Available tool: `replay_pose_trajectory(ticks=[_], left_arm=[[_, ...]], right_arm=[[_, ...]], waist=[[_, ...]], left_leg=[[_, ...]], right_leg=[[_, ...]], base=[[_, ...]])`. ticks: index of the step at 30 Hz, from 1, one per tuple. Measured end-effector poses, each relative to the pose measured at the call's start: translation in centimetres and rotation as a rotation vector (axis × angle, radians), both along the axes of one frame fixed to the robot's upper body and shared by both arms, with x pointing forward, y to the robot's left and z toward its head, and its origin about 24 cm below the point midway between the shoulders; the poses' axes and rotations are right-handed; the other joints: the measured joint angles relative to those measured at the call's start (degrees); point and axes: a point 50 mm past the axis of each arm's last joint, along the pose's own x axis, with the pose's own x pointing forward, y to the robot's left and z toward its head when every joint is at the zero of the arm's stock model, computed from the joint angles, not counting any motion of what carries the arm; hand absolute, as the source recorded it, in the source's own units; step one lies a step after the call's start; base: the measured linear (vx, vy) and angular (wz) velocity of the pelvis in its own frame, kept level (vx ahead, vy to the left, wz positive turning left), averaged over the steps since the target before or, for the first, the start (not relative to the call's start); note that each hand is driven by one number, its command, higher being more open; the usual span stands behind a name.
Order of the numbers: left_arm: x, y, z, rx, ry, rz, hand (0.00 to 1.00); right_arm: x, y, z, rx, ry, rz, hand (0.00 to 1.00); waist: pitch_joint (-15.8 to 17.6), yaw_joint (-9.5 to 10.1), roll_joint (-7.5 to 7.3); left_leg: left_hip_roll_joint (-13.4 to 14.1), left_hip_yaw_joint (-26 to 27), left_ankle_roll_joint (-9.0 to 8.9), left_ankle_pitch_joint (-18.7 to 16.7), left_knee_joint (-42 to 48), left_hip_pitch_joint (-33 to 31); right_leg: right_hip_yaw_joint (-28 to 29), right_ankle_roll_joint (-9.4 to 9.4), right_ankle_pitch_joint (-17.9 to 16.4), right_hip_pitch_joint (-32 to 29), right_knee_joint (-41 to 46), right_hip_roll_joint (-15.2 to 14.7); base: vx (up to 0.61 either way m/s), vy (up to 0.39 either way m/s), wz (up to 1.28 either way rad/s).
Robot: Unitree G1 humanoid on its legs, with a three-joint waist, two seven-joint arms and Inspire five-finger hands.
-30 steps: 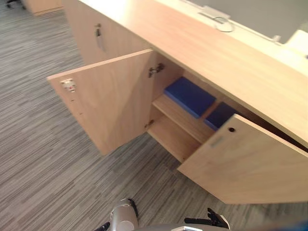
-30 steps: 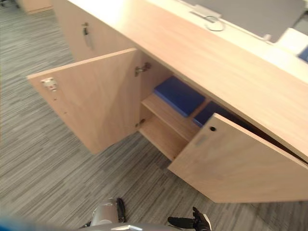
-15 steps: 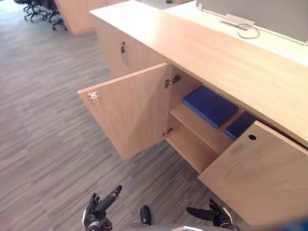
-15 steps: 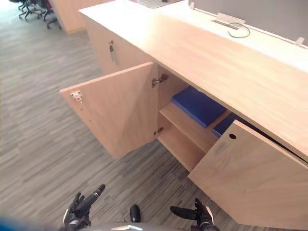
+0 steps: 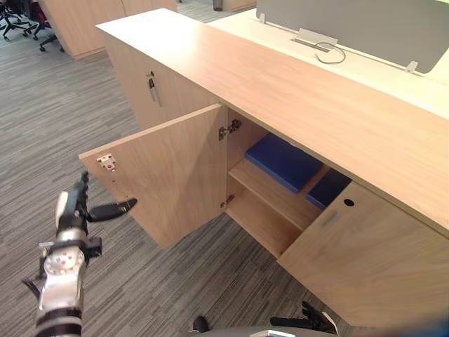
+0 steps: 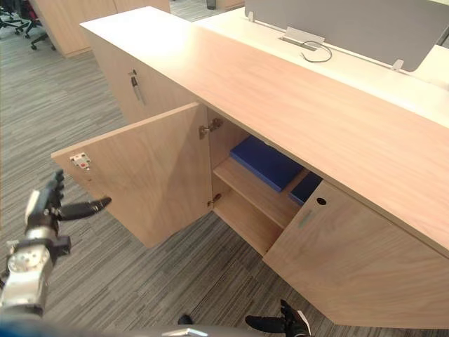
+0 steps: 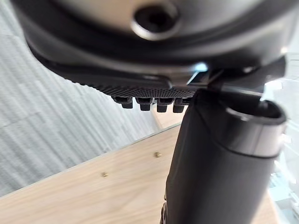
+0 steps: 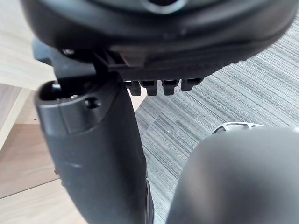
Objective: Walk over to the cabinet, pick up the folder, carry it to the office cabinet, place the folder inside the office cabinet, then close the office cabinet door
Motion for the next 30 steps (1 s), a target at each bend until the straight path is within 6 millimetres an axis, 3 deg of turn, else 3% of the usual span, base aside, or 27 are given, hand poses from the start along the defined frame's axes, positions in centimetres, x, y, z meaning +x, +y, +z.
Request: replay_pose_trajectory(ticks=[4,8,13,16,17,22,30], left_arm=[[1.2,1.8,2.4,-0.039,-0.076,0.031,1.0],[2.2,1.6,2.9,-0.055,-0.075,0.02,1.0],[4.3,1.0,4.0,-0.015,-0.035,-0.032,1.0],[5.3,0.5,4.5,-0.031,-0.05,-0.047,1.0],[5.6,0.1,4.4,-0.043,-0.049,-0.056,1.0],[6.1,-0.9,3.0,-0.163,-0.037,-0.091,1.0],[7.3,-1.0,3.1,-0.252,-0.094,-0.072,1.0]], right_arm=[[-0.4,-0.2,-0.1,-0.003,0.011,-0.014,1.0],[-1.7,-0.8,-0.2,-0.01,0.044,-0.044,1.0],[-1.9,-0.9,-0.2,-0.01,0.051,-0.046,1.0],[-2.0,-0.7,-0.2,-0.006,0.052,-0.05,1.0],[-2.0,-0.7,-0.2,-0.002,0.052,-0.06,1.0],[-2.7,-0.9,-0.3,0.009,0.06,-0.106,1.0],[-3.2,-0.7,-0.5,0.015,0.079,-0.113,1.0]], waist=[[-0.6,-0.06,0.59],[-1.3,-0.05,1.7],[-1.4,0.07,1.8],[-1.5,0.12,1.62],[-1.6,0.14,1.09],[-1.9,-0.03,1.48],[-2.5,-0.04,0.47]], left_leg=[[1.1,1.3,-1.14,0.8,0.0,-0.1],[1.9,1.3,-1.82,1.3,0.0,-0.1],[2.5,1.2,-2.25,2.5,-0.3,-0.9],[2.1,0.8,-2.09,2.5,-0.4,-2.5],[1.7,0.8,-1.6,2.9,-0.4,-2.8],[1.7,0.7,-1.54,2.5,-0.4,-2.8],[-0.4,1.1,0.11,1.4,-0.4,-2.5]], right_leg=[[1.3,-0.72,0.5,-0.8,0.0,0.8],[1.5,-0.72,0.5,-1.0,-0.1,1.5],[1.6,-1.12,0.2,-2.2,0.0,2.0],[1.6,-1.81,-1.7,-3.7,0.0,1.6],[1.5,-1.73,-2.6,-3.8,-0.3,1.2],[0.7,-1.14,-2.6,-3.6,-0.7,1.2],[0.6,0.26,-1.5,-2.6,-2.1,-0.6]], base=[[-0.06,-0.039,-0.19],[-0.08,-0.05,-0.06],[-0.12,-0.026,-0.07],[-0.16,0.006,0.0],[-0.21,0.013,0.06],[-0.14,0.023,0.06],[0.04,0.039,0.01]])
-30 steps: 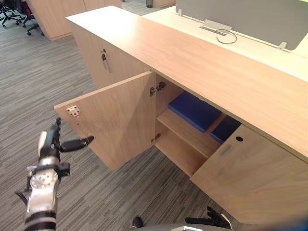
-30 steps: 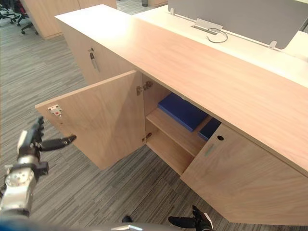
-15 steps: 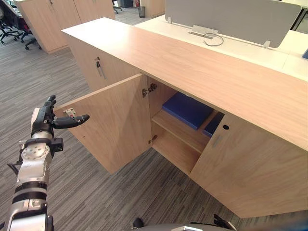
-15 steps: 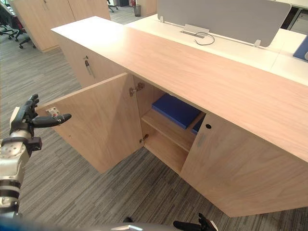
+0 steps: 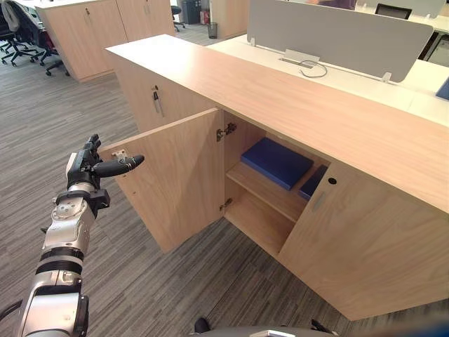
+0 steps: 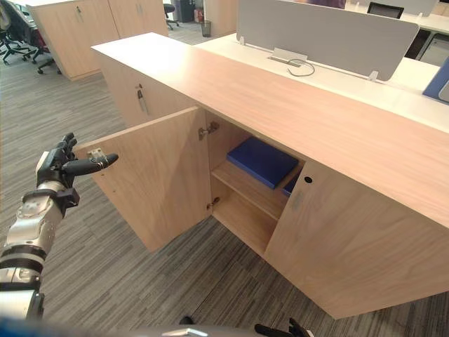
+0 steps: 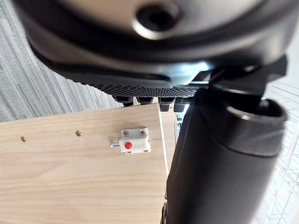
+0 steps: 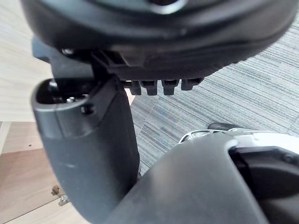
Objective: Walk over to the cabinet, pick up the folder, carry it to the office cabinet, place the folder inside the office cabinet, then close the office cabinet door
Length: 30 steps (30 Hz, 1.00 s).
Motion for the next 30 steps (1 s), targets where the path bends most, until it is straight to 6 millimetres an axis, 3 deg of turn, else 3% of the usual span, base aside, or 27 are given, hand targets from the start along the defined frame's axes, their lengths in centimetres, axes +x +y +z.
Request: replay_pose_trajectory(ticks=[4,8,10,11,14,17,19,23,28,30], left_arm=[[0.0,0.3,0.0,0.01,0.0,0.012,1.0],[0.1,0.6,-0.3,0.15,0.099,-0.026,1.0],[-0.2,1.2,0.5,0.399,0.24,-0.136,1.0],[-0.7,1.8,1.4,0.579,0.355,-0.252,1.0],[-2.3,1.8,3.7,0.899,0.588,-0.541,1.0],[-3.8,1.0,5.1,1.008,0.683,-0.707,1.0],[-4.5,-0.7,5.6,1.091,0.676,-0.842,1.0],[-5.5,-4.5,4.8,1.058,0.586,-1.049,1.0],[-10.0,-9.0,1.2,0.757,0.632,-1.441,1.0],[-11.1,-10.5,0.7,0.656,0.609,-1.534,1.0]], right_arm=[[0.2,-0.1,-0.1,0.001,0.008,0.004,1.0],[0.1,-0.2,-0.3,0.004,0.022,0.011,1.0],[-0.1,-0.3,-0.3,0.006,0.028,0.012,1.0],[-0.1,-0.4,-0.3,0.01,0.026,0.019,1.0],[-0.2,-1.2,-0.1,0.018,0.019,0.046,1.0],[-0.4,-1.6,-0.1,0.022,0.013,0.059,1.0],[-0.4,-1.9,0.0,0.024,0.008,0.066,1.0],[-0.5,-1.7,-0.1,0.033,0.015,0.07,1.0],[0.1,-1.2,-0.2,0.062,-0.005,0.079,1.0],[0.1,-0.9,-0.2,0.072,-0.009,0.079,1.0]], waist=[[-0.1,0.0,-0.23],[0.1,0.18,0.04],[0.2,0.37,0.23],[0.1,0.36,0.46],[-0.4,0.37,1.73],[-1.0,0.34,2.5],[-1.3,0.37,3.0],[-2.0,0.36,3.01],[-1.8,-1.07,2.29],[-1.5,-1.21,1.92]], left_leg=[[-0.8,0.4,0.43,-0.4,0.0,0.5],[-1.0,0.4,-0.14,-1.0,0.0,2.2],[-1.0,0.2,-0.17,-1.1,0.0,2.4],[-1.0,0.2,-0.21,-1.2,0.0,2.7],[-1.1,0.5,-0.23,-1.9,0.0,2.6],[-1.1,1.0,0.12,-2.2,0.0,2.3],[-1.1,1.1,0.4,-2.4,0.0,1.5],[-0.5,1.5,0.39,-2.4,0.0,1.0],[-0.3,2.1,0.39,-2.4,0.0,-0.5],[-0.3,2.4,0.39,-2.4,0.0,-0.4]], right_leg=[[0.3,0.23,-0.1,0.5,-0.1,-0.7],[0.2,0.2,-0.4,2.5,-0.4,-0.8],[-0.2,0.19,-0.8,2.7,-0.4,-0.8],[-0.5,0.25,-0.8,3.1,-0.4,-0.8],[0.2,0.29,-0.7,2.9,-0.3,-1.1],[0.8,0.23,-0.2,2.4,-0.3,-1.1],[0.9,0.2,0.3,2.0,-0.4,-1.1],[1.0,-0.57,1.6,1.7,-1.0,-0.6],[1.2,-0.97,2.9,0.7,-2.5,-0.3],[1.6,-0.95,3.0,0.6,-2.7,-0.3]], base=[[0.09,0.026,-0.03],[0.02,0.001,0.01],[0.0,-0.028,0.07],[-0.01,-0.02,0.04],[-0.01,0.02,-0.03],[-0.02,0.049,-0.09],[-0.04,0.032,-0.02],[-0.05,0.014,-0.02],[-0.04,0.014,-0.06],[-0.01,0.011,-0.07]])
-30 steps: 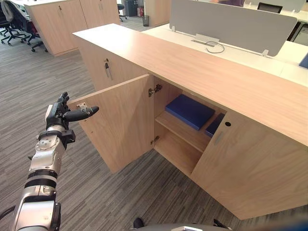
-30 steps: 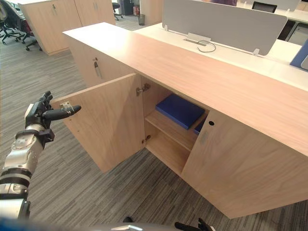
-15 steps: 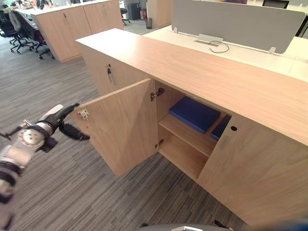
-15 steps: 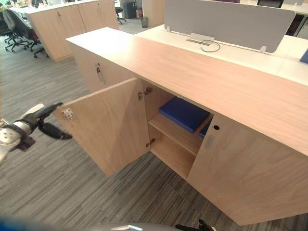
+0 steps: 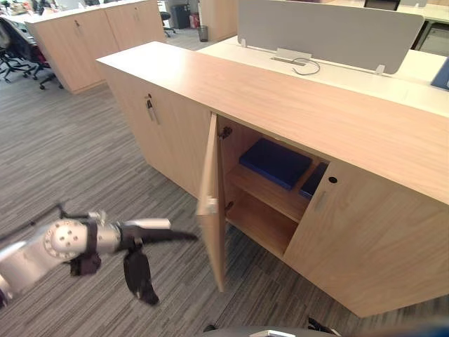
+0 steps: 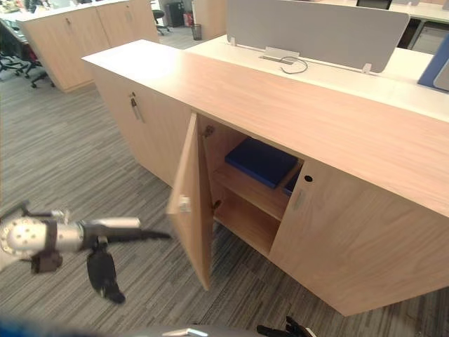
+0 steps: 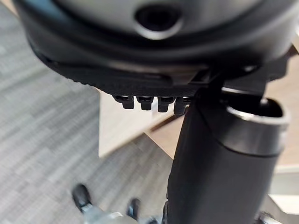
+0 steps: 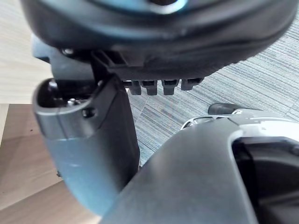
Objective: Walk over to the cabinet, pick up the folder, carry it to the office cabinet, place the folder inside the office cabinet, then close the office cabinet door
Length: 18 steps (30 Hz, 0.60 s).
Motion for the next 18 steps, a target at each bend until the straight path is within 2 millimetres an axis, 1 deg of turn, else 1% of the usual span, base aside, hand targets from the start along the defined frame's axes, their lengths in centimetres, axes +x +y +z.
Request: replay_pose_trajectory(ticks=[1,3,7,11,13,16,18], left_arm=[[0.0,-0.6,0.1,-0.057,0.008,0.003,1.0],[0.4,-1.0,0.6,-0.132,-0.016,0.037,1.0],[1.4,-1.7,1.5,-0.215,-0.079,0.068,1.0],[1.5,-2.7,1.9,-0.277,-0.1,0.053,1.0],[1.8,-3.2,2.2,-0.305,-0.124,0.042,1.0],[2.0,-3.7,2.1,-0.341,-0.141,0.053,1.0],[2.1,-4.1,1.5,-0.392,-0.14,0.078,1.0]], right_arm=[[0.0,0.1,0.0,0.003,-0.001,0.0,1.0],[0.0,0.2,0.0,0.005,0.0,0.0,1.0],[-0.1,0.2,-0.1,0.005,-0.003,-0.002,1.0],[-0.1,0.1,-0.1,0.004,-0.007,-0.005,1.0],[-0.1,0.1,-0.1,0.005,-0.006,-0.006,1.0],[-0.1,0.1,-0.2,0.008,0.002,-0.015,1.0],[-0.2,0.1,-0.3,0.014,0.007,-0.021,1.0]], waist=[[-0.1,0.0,-0.2],[-0.4,-0.14,-0.36],[-0.6,-0.75,-0.32],[-1.0,-1.53,-0.16],[-1.1,-1.57,-0.16],[-1.1,-1.62,-0.19],[-1.1,-1.62,-0.23]], left_leg=[[0.0,0.1,0.0,0.0,0.0,0.1],[0.0,0.1,0.0,0.0,0.0,0.3],[-0.2,-0.2,0.01,0.0,0.0,0.2],[-0.4,-0.6,-0.13,0.3,0.0,0.4],[-0.4,-0.8,0.63,0.9,0.0,0.4],[-0.5,-0.9,0.61,1.1,0.0,0.6],[-0.5,-1.0,0.75,1.4,0.0,0.6]], right_leg=[[0.1,0.02,0.0,0.0,0.0,0.0],[0.2,0.02,0.0,0.2,0.0,0.0],[0.2,0.02,0.0,0.2,0.0,-0.2],[0.2,0.01,0.0,0.2,0.0,-0.3],[0.2,0.0,0.0,0.3,0.0,-0.2],[0.2,-0.17,-0.2,0.4,0.1,-0.2],[0.2,-0.2,-0.5,0.4,0.2,-0.2]], base=[[0.0,0.007,-0.04],[0.0,0.0,0.0],[0.0,0.003,0.02],[0.01,0.003,0.03],[0.01,-0.004,0.04],[0.0,0.0,0.0],[-0.03,-0.015,0.03]])
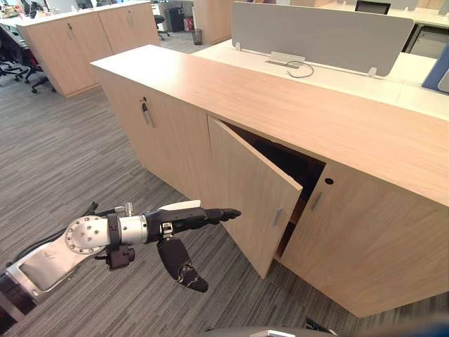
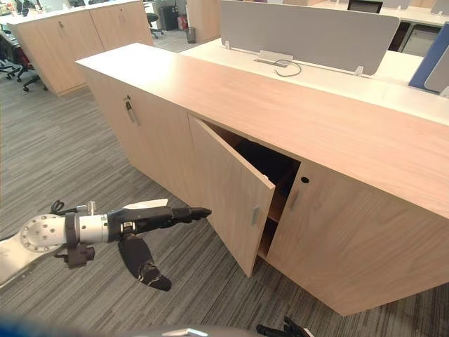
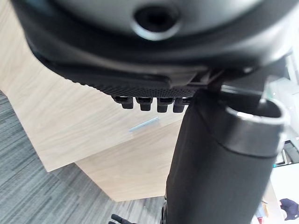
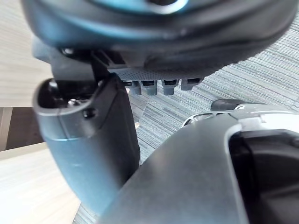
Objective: Walk over to the cabinet, pick up the folder, carry it to the office cabinet, place the folder inside the office cabinet, then close the office cabinet door
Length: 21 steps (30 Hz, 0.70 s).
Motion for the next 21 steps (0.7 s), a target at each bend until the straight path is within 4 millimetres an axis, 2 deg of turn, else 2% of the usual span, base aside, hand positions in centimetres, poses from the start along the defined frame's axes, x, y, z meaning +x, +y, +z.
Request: replay_pose_trajectory(ticks=[3,4,5,6,7,8,9,10,11,12,13,14,15,16,17,19,21], left_arm=[[0.1,0.1,-1.8,-0.054,0.049,0.062,1.0],[0.1,0.4,-2.8,-0.063,0.083,0.092,1.0],[-0.4,1.0,-4.9,-0.11,0.168,0.167,1.0],[-0.6,1.2,-5.9,-0.144,0.213,0.214,1.0],[-0.9,1.6,-7.9,-0.221,0.3,0.318,1.0],[-1.4,1.8,-10.0,-0.302,0.382,0.437,1.0],[-1.8,1.8,-11.3,-0.359,0.424,0.515,1.0],[-2.6,2.0,-13.9,-0.499,0.495,0.711,1.0],[-3.6,1.8,-16.4,-0.67,0.545,0.952,1.0],[-4.2,1.6,-17.5,-0.74,0.563,1.067,1.0],[-5.5,1.5,-19.0,-0.831,0.589,1.268,1.0],[-6.9,1.7,-20.2,-0.832,0.604,1.414,1.0],[-7.7,1.8,-20.6,-0.824,0.607,1.48,1.0],[-9.3,1.9,-21.7,-0.82,0.619,1.602,1.0],[-10.0,1.9,-22.1,-0.805,0.62,1.655,1.0],[-12.1,1.5,-23.8,-0.693,0.652,1.793,1.0],[-14.0,1.1,-25.1,-0.591,0.721,1.84,1.0]], right_arm=[[0.1,0.1,-0.1,0.005,0.003,0.001,1.0],[0.2,0.2,-0.1,0.008,0.006,0.005,1.0],[0.1,0.3,-0.2,0.012,0.017,0.014,1.0],[0.1,0.5,-0.2,0.018,0.019,0.02,1.0],[0.5,0.6,-0.2,0.022,0.007,0.018,1.0],[1.0,0.4,-0.1,0.025,-0.003,0.004,1.0],[1.1,0.3,-0.1,0.024,-0.006,0.004,1.0],[1.2,0.5,-0.2,0.031,-0.003,-0.009,1.0],[1.1,0.6,-0.3,0.035,0.011,-0.033,1.0],[1.0,0.5,-0.4,0.037,0.021,-0.054,1.0],[0.8,0.5,-0.5,0.038,0.041,-0.092,1.0],[1.2,0.6,-0.6,0.029,0.047,-0.102,1.0],[1.5,0.5,-0.5,0.015,0.049,-0.088,1.0],[2.1,0.1,-0.3,-0.011,0.04,-0.063,1.0],[2.4,-0.1,-0.2,-0.027,0.032,-0.049,1.0],[3.3,0.0,0.1,-0.054,0.001,-0.006,1.0],[3.6,0.1,0.2,-0.06,-0.009,0.005,1.0]], waist=[[0.5,-0.18,-0.5],[1.0,-0.26,-0.77],[0.3,-0.68,-0.75],[0.3,-1.04,-1.08],[1.3,-0.92,-1.28],[2.9,-0.41,-0.79],[3.6,0.0,-0.55],[4.6,0.81,-0.53],[5.1,1.64,-0.9],[5.2,2.09,-0.94],[5.5,3.16,-0.93],[5.5,4.18,-0.85],[5.6,4.64,-0.9],[5.6,5.05,0.24],[5.5,5.07,0.83],[5.9,4.29,0.56],[5.3,4.47,0.6]], left_leg=[[0.0,0.1,-0.11,0.1,0.0,0.8],[0.0,0.1,-0.55,-0.2,0.0,1.6],[0.4,0.4,-0.45,-0.6,1.3,0.6],[1.0,0.4,-0.3,-2.0,4.1,-0.9],[3.6,0.5,-0.35,-6.2,13.7,-5.0],[6.9,0.4,-0.27,-9.5,21.7,-7.6],[8.2,0.3,-0.39,-10.4,24.9,-8.5],[9.4,-2.2,-0.66,-10.8,30.3,-10.3],[9.3,-8.2,-1.93,-11.0,33.3,-11.2],[9.0,-11.4,-2.76,-11.3,34.2,-11.3],[8.4,-16.8,-3.74,-12.0,35.6,-11.2],[7.6,-22.2,-4.96,-13.3,34.6,-10.0],[7.0,-25.3,-5.24,-14.5,33.1,-9.0],[6.4,-31.1,-6.39,-16.4,29.0,-6.2],[6.4,-32.8,-7.17,-17.0,26.8,-4.7],[5.8,-29.4,-6.5,-17.5,25.1,-3.3],[5.6,-24.8,-6.13,-17.6,22.9,-1.1]], right_leg=[[0.1,0.11,-0.8,0.4,0.2,0.0],[0.1,0.38,-0.9,1.2,0.3,-0.1],[0.5,0.49,-1.4,0.5,0.6,0.1],[0.4,0.41,-1.5,0.2,0.7,0.1],[0.7,0.41,-1.5,-0.2,1.1,0.6],[1.9,0.14,-1.6,-0.2,1.5,1.9],[2.6,-0.02,-1.8,-0.2,1.7,2.6],[4.0,-0.21,-1.8,-0.1,2.1,3.1],[5.8,-0.29,-1.9,-0.1,2.5,3.4],[6.8,-0.34,-1.9,-0.1,2.7,3.6],[9.0,-0.11,-1.8,-0.4,3.6,3.9],[11.9,-0.09,-1.9,-1.5,4.8,4.1],[13.6,-0.04,-1.9,-2.0,5.3,4.3],[16.4,0.39,-2.1,-3.7,6.9,4.8],[17.6,0.84,-2.4,-5.0,7.9,5.1],[20.9,1.99,-2.5,-6.7,9.4,3.6],[24.6,2.85,-2.5,-7.8,10.1,2.8]], base=[[-0.05,-0.027,-0.01],[-0.07,-0.04,-0.05],[-0.05,-0.039,0.0],[-0.06,-0.081,-0.04],[-0.08,-0.121,-0.2],[-0.09,-0.114,-0.37],[-0.07,-0.079,-0.53],[-0.02,-0.031,-0.66],[-0.01,-0.032,-0.68],[0.0,-0.003,-0.84],[0.02,0.035,-1.0],[0.03,0.063,-1.12],[0.05,0.102,-1.3],[0.05,0.097,-1.05],[0.05,0.139,-1.05],[0.02,0.165,-0.78],[0.03,0.186,-0.96]])
